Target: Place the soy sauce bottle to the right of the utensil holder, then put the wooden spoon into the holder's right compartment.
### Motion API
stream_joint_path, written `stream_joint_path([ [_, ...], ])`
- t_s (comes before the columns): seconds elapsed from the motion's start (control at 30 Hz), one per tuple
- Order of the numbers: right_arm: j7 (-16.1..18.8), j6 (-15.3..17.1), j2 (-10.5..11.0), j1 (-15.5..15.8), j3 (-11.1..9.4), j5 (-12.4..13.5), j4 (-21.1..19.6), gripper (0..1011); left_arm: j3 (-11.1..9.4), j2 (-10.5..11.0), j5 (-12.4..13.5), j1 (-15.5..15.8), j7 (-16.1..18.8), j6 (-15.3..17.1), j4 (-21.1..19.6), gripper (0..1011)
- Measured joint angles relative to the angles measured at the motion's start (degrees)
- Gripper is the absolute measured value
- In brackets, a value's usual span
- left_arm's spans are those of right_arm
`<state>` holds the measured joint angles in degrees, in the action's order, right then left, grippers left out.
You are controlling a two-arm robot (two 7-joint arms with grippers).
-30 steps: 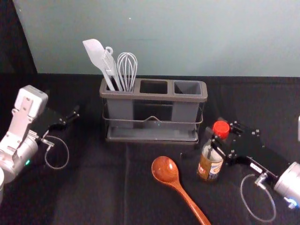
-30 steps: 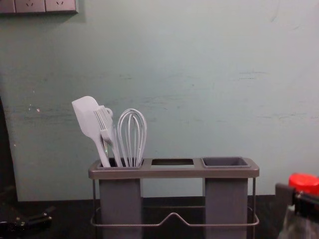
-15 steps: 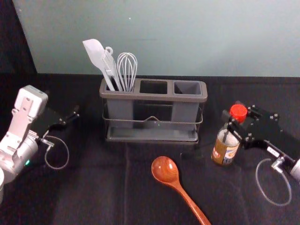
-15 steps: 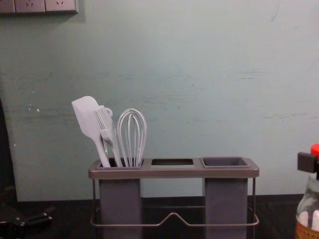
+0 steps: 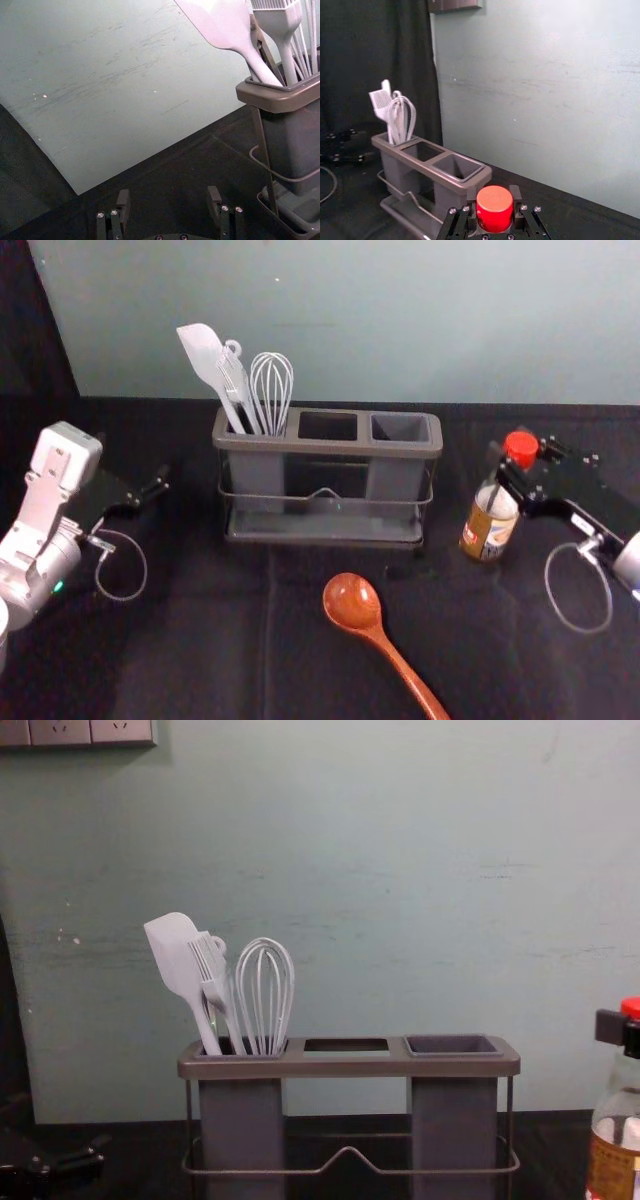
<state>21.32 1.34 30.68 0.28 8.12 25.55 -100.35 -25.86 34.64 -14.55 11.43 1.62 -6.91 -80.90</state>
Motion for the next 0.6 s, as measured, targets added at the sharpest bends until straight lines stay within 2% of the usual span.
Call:
stream_joint_path([
  [0.03, 0.0, 0.0, 0.0, 0.0, 0.0, 0.0, 0.0, 388, 0.0, 0.0, 0.0, 0.0, 0.0, 0.0, 0.0, 1005],
  [0.27, 0.35, 0.84, -2.18, -5.37, 1.94, 0.43, 5.89, 388, 0.0, 0.0, 0.0, 0.0, 0.0, 0.0, 0.0, 1005],
  [0.6, 0.38, 0.7, -4.64, -10.09, 4.18, -0.06, 11.35, 388, 0.0, 0.0, 0.0, 0.0, 0.0, 0.0, 0.0, 1005],
])
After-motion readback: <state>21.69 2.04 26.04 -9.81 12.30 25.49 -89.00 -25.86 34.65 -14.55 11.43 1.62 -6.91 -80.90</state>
